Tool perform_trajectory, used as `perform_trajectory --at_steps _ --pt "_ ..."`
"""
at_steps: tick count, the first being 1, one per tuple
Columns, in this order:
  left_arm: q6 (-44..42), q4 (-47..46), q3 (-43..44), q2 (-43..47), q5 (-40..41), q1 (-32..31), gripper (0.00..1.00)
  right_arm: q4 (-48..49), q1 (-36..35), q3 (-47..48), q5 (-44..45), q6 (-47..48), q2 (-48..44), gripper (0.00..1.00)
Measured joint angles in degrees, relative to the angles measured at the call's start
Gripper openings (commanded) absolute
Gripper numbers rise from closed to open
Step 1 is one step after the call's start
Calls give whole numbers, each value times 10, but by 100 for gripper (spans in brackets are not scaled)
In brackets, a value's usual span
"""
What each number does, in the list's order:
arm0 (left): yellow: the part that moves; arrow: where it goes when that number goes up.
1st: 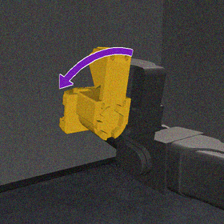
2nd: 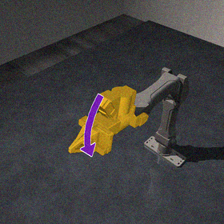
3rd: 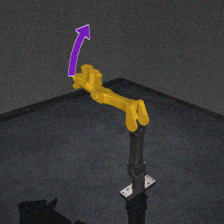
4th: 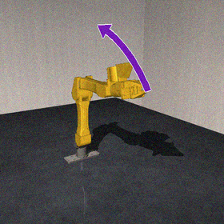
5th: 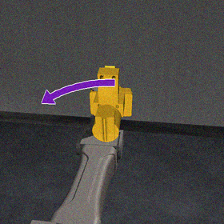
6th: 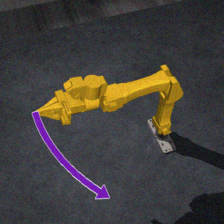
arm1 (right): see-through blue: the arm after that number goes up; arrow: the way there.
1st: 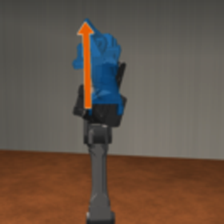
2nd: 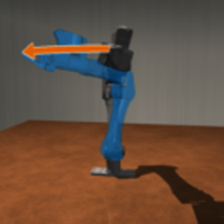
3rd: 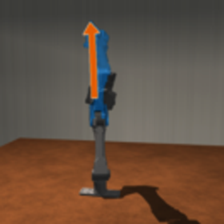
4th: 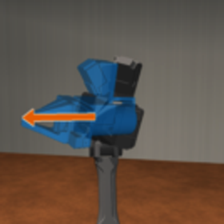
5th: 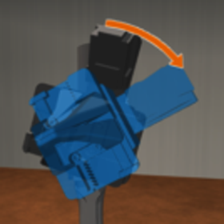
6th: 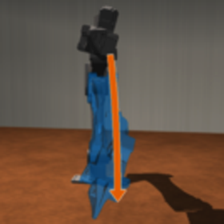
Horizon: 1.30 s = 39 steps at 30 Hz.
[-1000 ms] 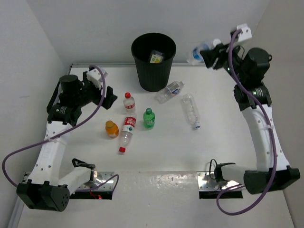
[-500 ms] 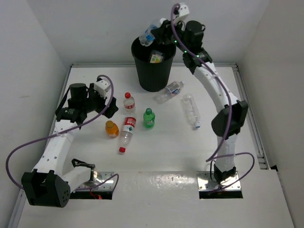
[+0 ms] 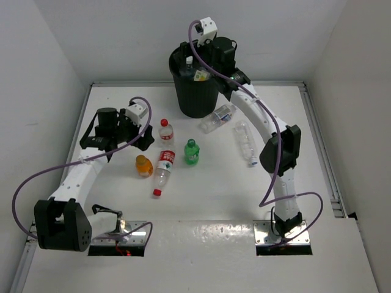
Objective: Put the plastic bottles in the bin
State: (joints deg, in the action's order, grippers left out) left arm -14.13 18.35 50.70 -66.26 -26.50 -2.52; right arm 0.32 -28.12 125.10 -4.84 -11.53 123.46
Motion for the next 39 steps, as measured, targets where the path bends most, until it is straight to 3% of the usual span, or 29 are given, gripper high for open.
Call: perform_trajectory --at_steps 7,20,25,26,28,33,39 --pt "9 -70 -3 -86 -14 -1 100 -6 0 -15 18 0 -19 100" --pt "44 -201 75 -261 -41 -38 100 -84 101 -188 18 4 -302 100" --pt "51 -229 118 -310 -66 -50 100 -120 124 -217 19 13 -342 100" --pt "52 -231 122 -317 -72 -52 97 -124 127 -224 19 14 -345 100" --pt "53 -232 130 -330 -81 -54 81 -139 135 -242 19 16 -350 100" --pt "57 -230 153 -358 -113 -57 29 -164 148 -285 23 26 -360 100" --pt "87 -204 197 -351 -149 -53 14 -172 153 -327 23 32 -385 100"
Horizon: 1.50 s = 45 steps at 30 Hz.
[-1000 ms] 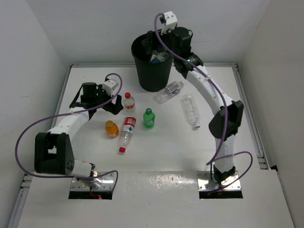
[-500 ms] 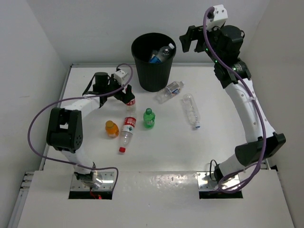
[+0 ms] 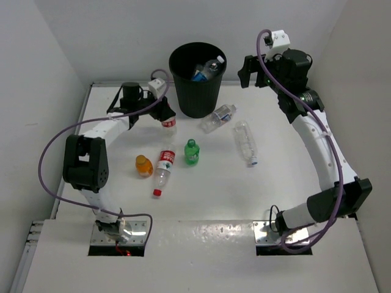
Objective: Put the plastic bottles in the bin
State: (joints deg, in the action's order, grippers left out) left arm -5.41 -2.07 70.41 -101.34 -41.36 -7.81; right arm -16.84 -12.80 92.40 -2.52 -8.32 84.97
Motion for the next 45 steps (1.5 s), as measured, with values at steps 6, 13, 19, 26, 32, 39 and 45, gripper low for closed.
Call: perform_trajectory --at_steps 6,13,19,26,32,39,45 --pt "62 11 165 39 25 7 5 -4 7 -107 -4 8 -73 100" --pt "101 -85 372 47 95 -18 4 -23 10 -184 -18 9 -103 100" --pt "64 -124 410 -10 161 -85 3 -33 11 -215 -49 10 -118 100" --pt "26 -102 481 -175 252 -101 3 -43 10 -224 -87 12 -130 100" --pt "-25 -57 574 -283 328 -110 88 -50 -8 -255 -116 16 -133 100" --pt "-48 -44 583 -274 370 -135 98 -46 -77 -275 -136 43 -132 100" --pt "-18 -22 559 -162 383 -136 99 -3 -130 -294 -158 64 -109 100"
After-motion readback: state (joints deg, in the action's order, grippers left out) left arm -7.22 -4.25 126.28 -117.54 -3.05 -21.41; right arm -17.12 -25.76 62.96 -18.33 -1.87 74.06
